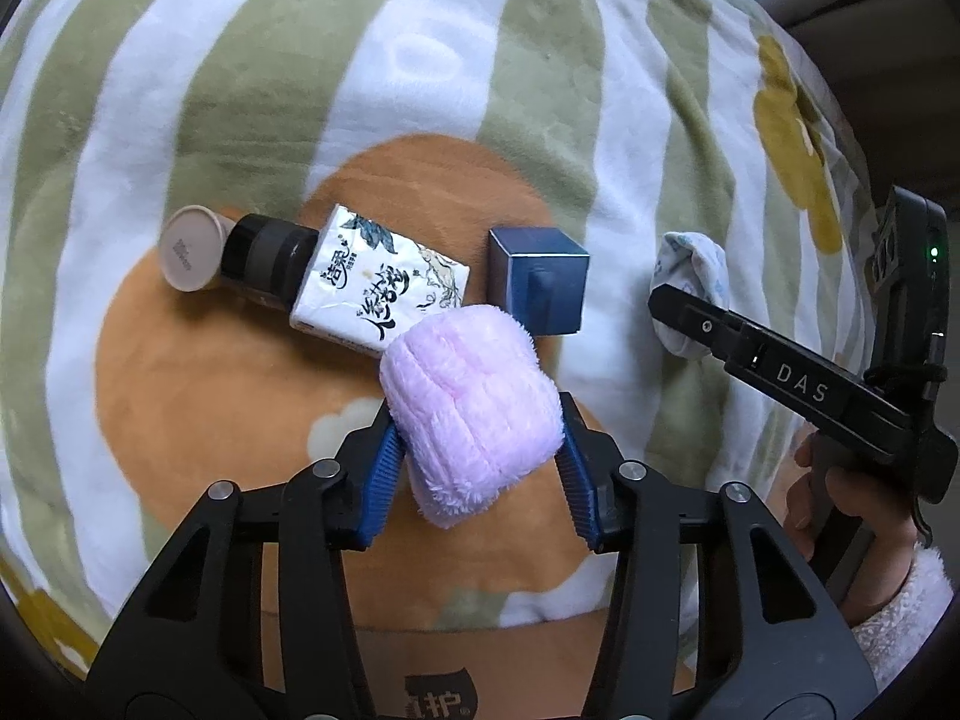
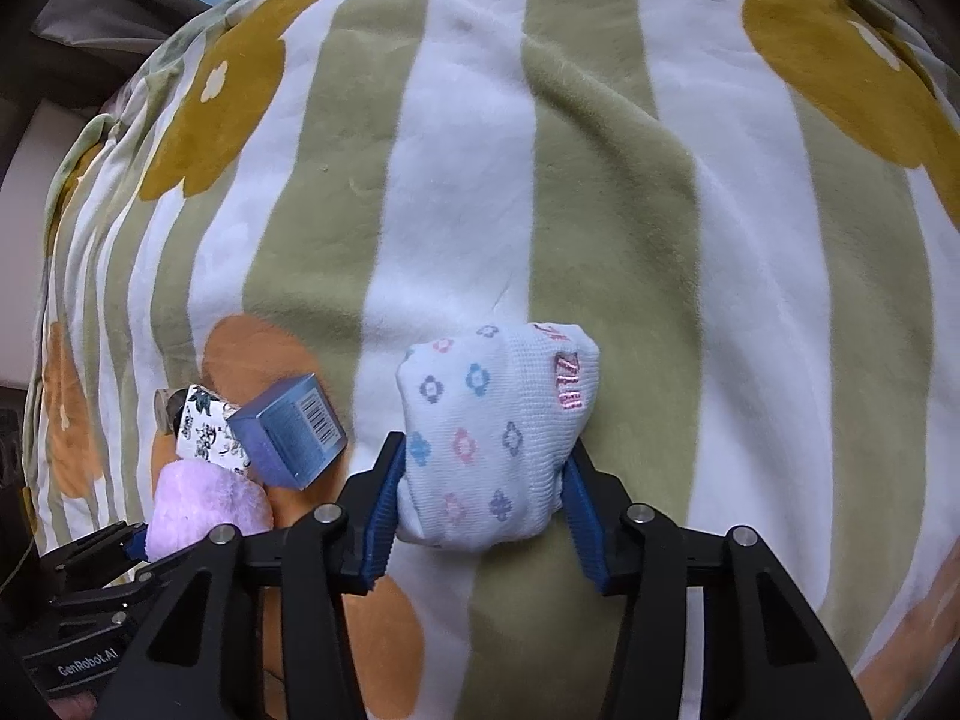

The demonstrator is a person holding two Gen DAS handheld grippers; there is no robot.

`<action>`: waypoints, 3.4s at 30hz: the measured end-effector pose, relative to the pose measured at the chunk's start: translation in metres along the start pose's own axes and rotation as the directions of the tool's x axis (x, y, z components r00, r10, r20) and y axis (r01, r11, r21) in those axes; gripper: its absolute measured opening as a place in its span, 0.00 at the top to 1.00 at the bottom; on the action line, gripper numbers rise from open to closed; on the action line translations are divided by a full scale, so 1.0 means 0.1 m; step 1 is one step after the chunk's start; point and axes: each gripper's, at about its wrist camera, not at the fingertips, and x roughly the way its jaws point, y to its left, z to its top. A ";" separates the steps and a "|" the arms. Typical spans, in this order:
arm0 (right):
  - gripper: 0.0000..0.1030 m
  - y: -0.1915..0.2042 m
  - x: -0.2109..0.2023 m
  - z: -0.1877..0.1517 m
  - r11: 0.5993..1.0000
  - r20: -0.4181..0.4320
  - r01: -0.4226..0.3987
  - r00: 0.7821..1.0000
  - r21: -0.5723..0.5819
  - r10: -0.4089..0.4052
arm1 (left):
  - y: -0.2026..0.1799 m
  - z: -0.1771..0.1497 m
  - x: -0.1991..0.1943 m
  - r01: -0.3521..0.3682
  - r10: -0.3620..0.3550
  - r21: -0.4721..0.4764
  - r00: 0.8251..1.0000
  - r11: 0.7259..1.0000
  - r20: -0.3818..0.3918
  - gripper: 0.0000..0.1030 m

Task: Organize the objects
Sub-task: 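Close left tool on the pink towel while right tool closes on the sock, then lift the pink towel with left tool while right tool carries the sock over the box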

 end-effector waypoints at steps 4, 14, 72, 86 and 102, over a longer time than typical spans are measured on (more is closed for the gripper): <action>0.56 -0.01 -0.13 -0.09 1.000 0.014 0.000 1.000 0.010 0.000 | 0.01 -0.05 -0.14 0.006 -0.006 0.007 1.000 1.000 0.019 0.58; 0.56 -0.01 -0.54 -0.21 1.000 0.053 0.002 0.999 0.028 -0.003 | 0.00 -0.23 -0.57 0.026 -0.029 0.038 0.997 0.999 0.070 0.58; 0.56 1.37 -1.12 -2.62 0.987 0.043 0.035 0.998 0.155 -0.042 | 0.61 -2.63 -1.52 -0.029 0.014 0.159 0.995 0.987 0.097 0.58; 0.56 1.44 -1.01 -2.79 0.983 0.017 0.038 0.999 0.179 -0.041 | 0.68 -2.67 -1.48 -0.028 0.014 0.154 0.996 0.988 0.091 0.58; 0.56 1.42 -0.79 -2.76 0.966 -0.006 0.043 0.999 0.253 -0.042 | 0.76 -2.60 -1.21 -0.051 0.036 0.189 0.996 0.981 0.080 0.58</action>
